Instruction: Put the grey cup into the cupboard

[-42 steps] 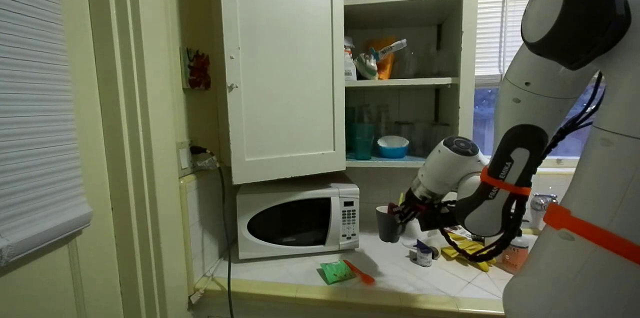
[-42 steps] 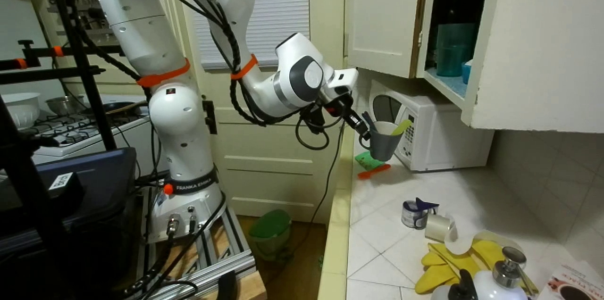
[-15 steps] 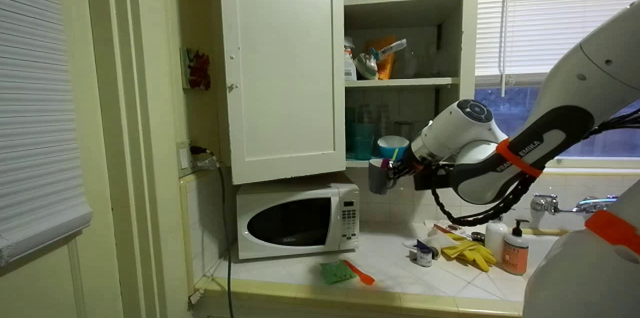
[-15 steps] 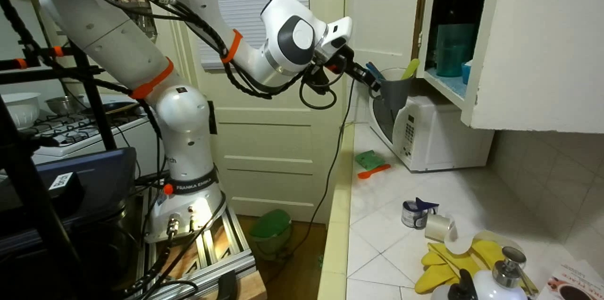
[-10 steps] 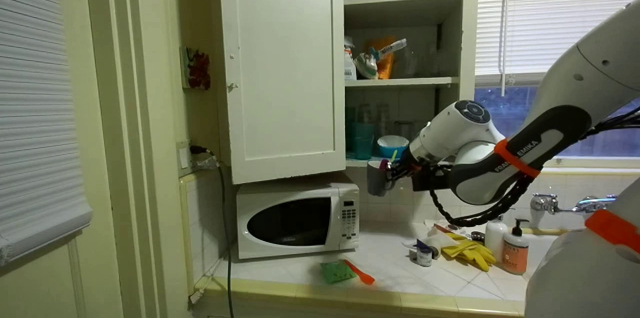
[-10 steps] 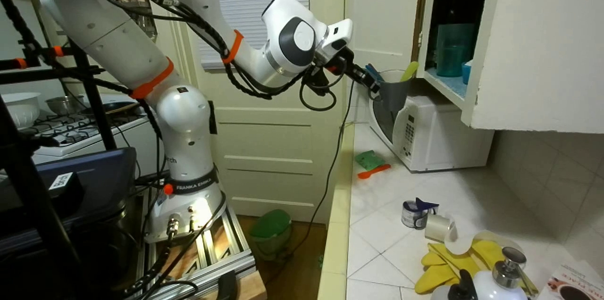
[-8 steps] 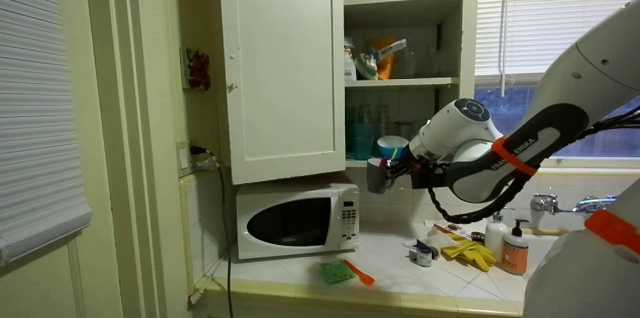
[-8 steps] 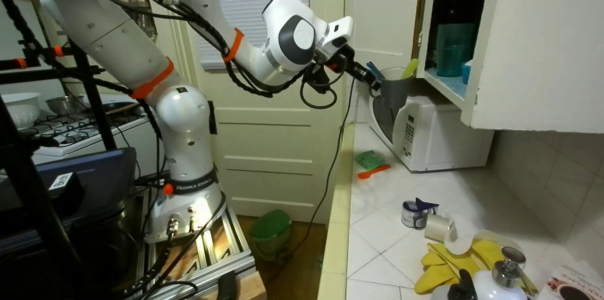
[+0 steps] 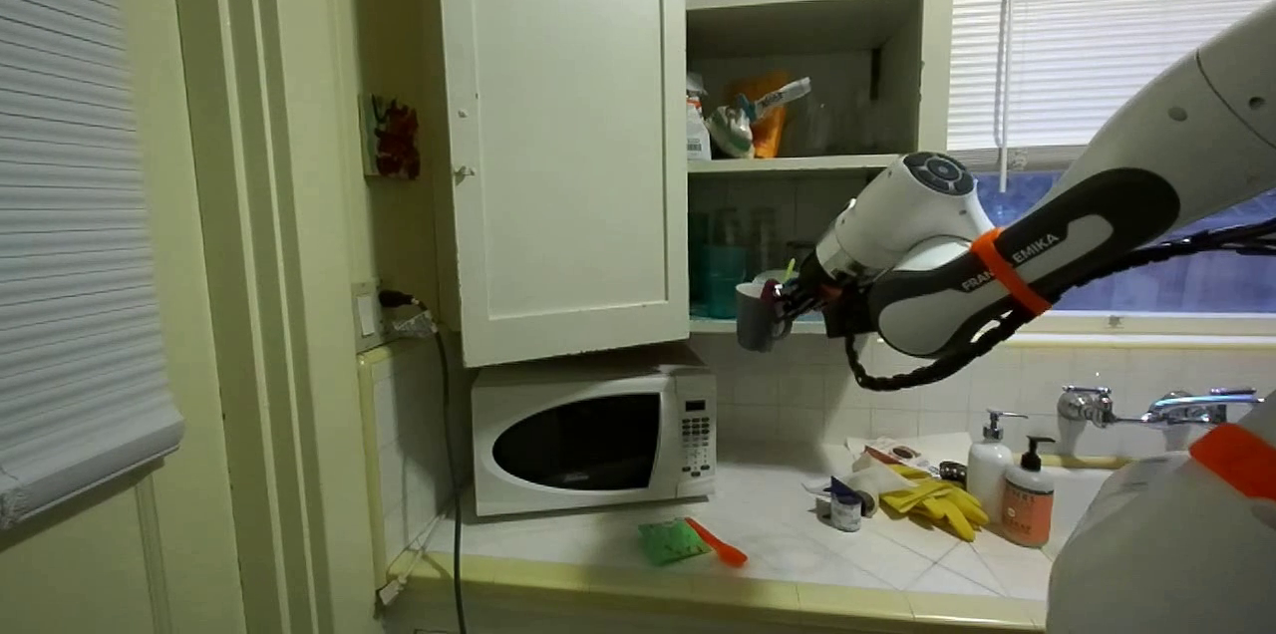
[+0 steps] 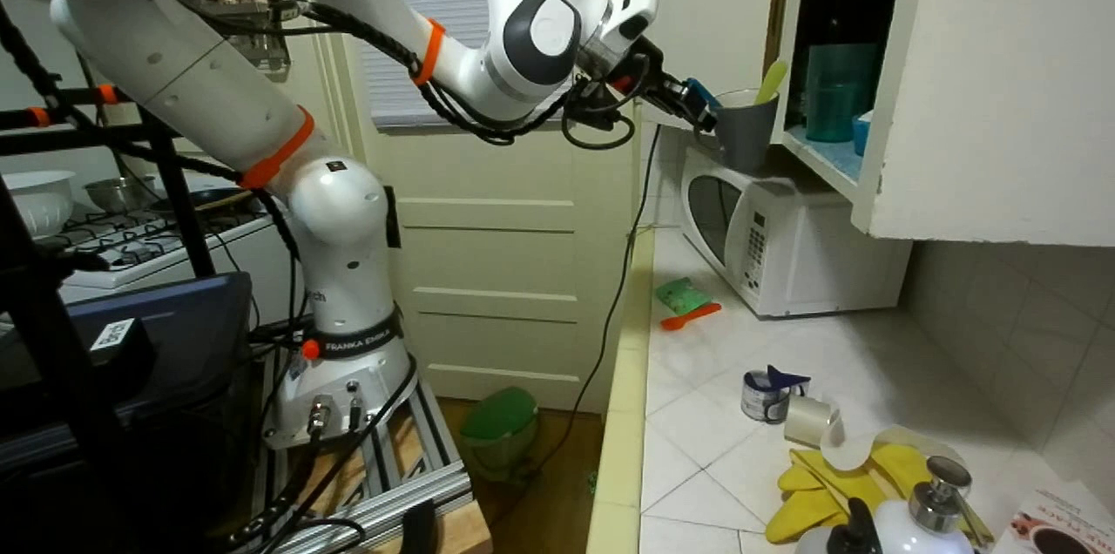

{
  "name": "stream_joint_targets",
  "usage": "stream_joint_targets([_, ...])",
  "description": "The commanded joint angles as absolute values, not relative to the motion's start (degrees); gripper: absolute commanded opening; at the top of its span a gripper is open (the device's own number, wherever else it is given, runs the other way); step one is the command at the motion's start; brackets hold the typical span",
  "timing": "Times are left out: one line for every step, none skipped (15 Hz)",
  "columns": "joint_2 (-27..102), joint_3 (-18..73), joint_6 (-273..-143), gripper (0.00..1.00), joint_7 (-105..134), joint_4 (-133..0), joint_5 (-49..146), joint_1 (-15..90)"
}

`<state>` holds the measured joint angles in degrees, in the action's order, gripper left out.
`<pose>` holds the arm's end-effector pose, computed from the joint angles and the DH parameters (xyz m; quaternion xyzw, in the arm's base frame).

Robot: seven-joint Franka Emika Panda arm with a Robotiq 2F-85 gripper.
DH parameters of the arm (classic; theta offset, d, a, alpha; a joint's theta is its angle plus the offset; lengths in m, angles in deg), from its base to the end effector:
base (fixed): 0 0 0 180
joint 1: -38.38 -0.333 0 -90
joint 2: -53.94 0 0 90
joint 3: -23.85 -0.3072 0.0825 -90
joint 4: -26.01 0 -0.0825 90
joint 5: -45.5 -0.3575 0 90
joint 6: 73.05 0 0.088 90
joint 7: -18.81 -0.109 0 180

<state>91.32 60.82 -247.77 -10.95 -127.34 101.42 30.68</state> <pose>0.3491 -0.1484 0.5065 0.8792 -0.0812 0.4645 0.0683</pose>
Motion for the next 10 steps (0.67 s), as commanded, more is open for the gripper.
stream_joint_targets([97.42, 63.76, -237.65, 0.05, -2.83, -124.74, 96.91, 23.61])
stream_joint_targets([98.49, 64.20, -234.95, 0.05, -0.63, -123.66, 95.50, 22.18])
stream_joint_targets([99.66, 64.66, -232.85, 0.05, 1.36, -122.63, 94.06, 20.84])
stream_joint_targets([97.82, 60.05, -234.64, 0.05, 7.30, -122.31, 85.49, 25.47])
stream_joint_targets([97.19, 58.55, -235.45, 0.05, 8.34, -121.19, 81.94, 27.26])
stream_joint_targets([94.11, 56.74, -238.85, 0.19, 10.52, -124.14, 78.63, 30.11])
stream_joint_targets([94.31, 55.68, -238.55, 0.19, 12.80, -123.27, 75.69, 30.95])
stream_joint_targets([94.42, 54.84, -238.42, 0.19, 13.60, -122.72, 74.49, 31.74])
stream_joint_targets([94.47, 54.35, -238.37, 0.19, 13.67, -122.54, 74.15, 32.17])
stream_joint_targets([94.45, 54.28, -238.36, 0.05, 13.66, -122.54, 74.09, 32.28])
